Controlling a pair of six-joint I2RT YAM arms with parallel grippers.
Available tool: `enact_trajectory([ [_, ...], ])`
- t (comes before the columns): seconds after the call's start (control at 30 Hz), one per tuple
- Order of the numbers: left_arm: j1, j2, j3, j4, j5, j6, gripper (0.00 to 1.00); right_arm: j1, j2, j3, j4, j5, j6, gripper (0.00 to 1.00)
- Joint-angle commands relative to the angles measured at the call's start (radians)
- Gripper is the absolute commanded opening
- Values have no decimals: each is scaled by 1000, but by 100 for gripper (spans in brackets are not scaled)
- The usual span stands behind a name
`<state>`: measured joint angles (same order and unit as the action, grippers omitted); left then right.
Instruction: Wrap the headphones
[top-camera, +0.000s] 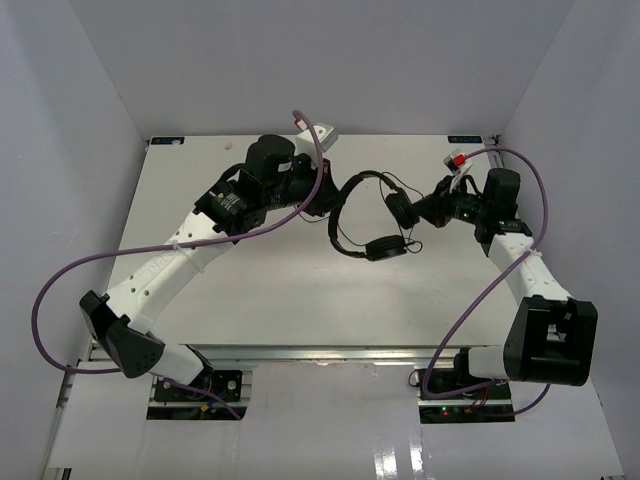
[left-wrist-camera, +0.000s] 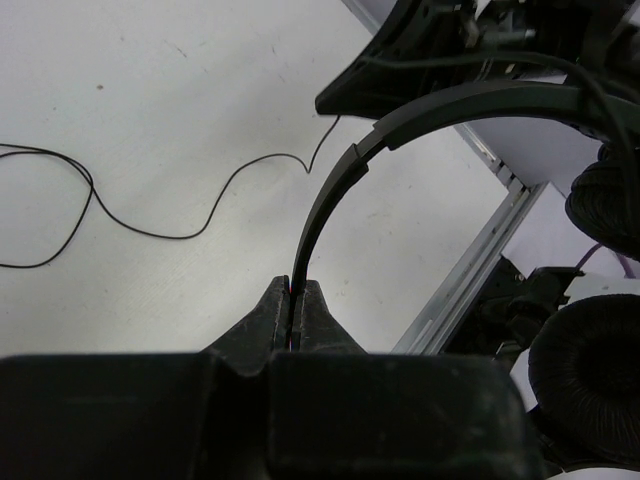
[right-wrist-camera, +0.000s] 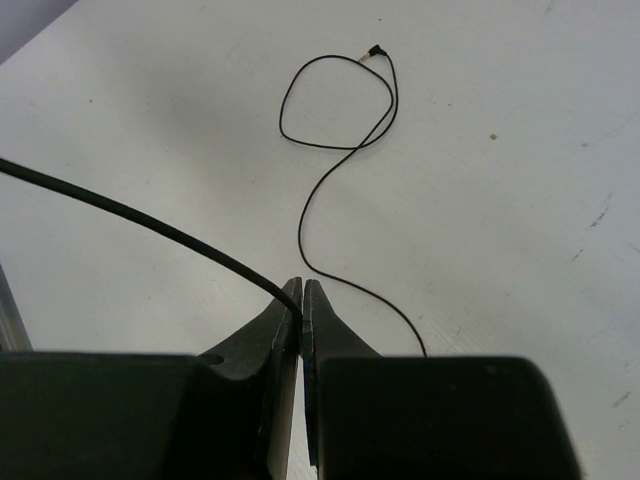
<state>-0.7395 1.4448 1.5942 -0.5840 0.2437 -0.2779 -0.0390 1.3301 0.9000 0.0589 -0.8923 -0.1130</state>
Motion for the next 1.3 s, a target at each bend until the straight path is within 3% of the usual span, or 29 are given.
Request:
enact_trajectory([
  [0.0, -4, -60, 82, 17, -50, -70, 0, -2, -44, -55, 139, -47, 79, 8],
  [0.4, -4, -37, 117, -8, -82, -141, 0, -16, -93, -119, 263, -25, 168, 8],
  [0.6, -3, -24, 133, 22, -97, -232, 0, -4, -43, -145, 363, -106, 270, 8],
  [0.87, -4, 18, 182, 88, -102, -344, 0, 133, -11, -127, 412, -159, 292, 8],
  [1.27, -4, 83, 362, 48, -164, -367, 0, 278, 169, -4, 677, -209, 497, 18],
])
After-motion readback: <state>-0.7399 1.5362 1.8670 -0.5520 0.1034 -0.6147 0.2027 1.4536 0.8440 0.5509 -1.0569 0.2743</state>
